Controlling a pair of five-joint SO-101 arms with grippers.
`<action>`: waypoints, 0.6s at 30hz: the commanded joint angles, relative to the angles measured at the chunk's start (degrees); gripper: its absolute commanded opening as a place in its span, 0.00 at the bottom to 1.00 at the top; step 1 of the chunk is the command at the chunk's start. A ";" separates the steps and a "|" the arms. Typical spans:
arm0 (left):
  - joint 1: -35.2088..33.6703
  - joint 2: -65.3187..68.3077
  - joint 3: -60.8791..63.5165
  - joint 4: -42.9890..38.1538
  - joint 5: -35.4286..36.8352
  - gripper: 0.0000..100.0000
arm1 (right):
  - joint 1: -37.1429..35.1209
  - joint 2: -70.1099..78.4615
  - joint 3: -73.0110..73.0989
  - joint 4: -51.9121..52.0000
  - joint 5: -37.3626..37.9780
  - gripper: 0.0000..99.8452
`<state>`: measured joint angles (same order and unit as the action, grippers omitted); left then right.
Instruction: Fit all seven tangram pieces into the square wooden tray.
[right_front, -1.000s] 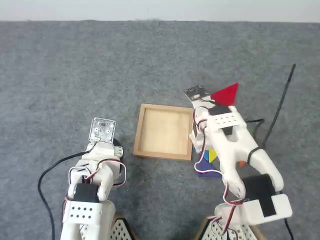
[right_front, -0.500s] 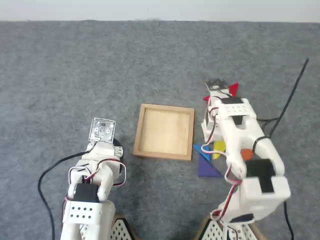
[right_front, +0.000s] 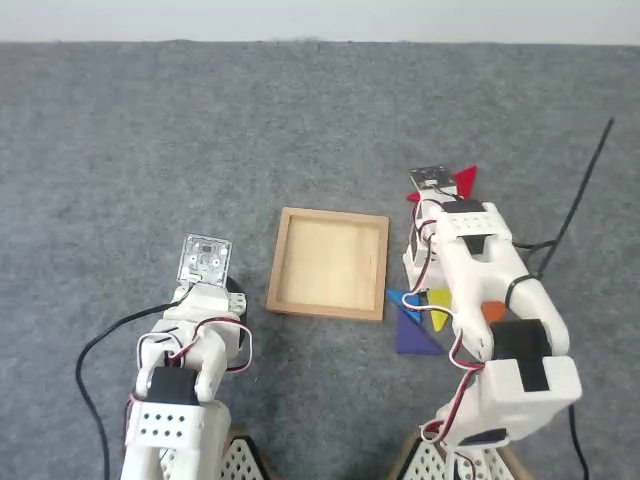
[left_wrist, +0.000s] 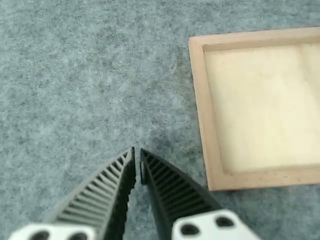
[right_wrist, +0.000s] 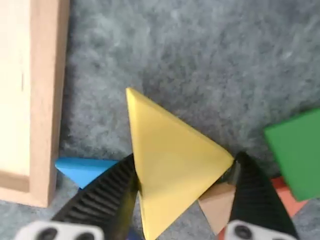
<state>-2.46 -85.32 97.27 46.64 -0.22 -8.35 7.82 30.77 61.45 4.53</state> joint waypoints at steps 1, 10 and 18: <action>-0.26 -0.70 -0.48 0.09 0.26 0.02 | -0.48 -0.13 -1.05 -0.40 0.70 0.14; -0.26 -0.70 -0.48 0.09 0.26 0.02 | -0.31 -0.13 -4.31 0.22 0.70 0.12; -0.26 -0.70 -0.48 0.09 0.26 0.02 | -0.13 -0.22 -6.68 3.03 -2.11 0.01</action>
<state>-2.46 -85.32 97.27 46.64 -0.22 -8.26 7.91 27.34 63.38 4.00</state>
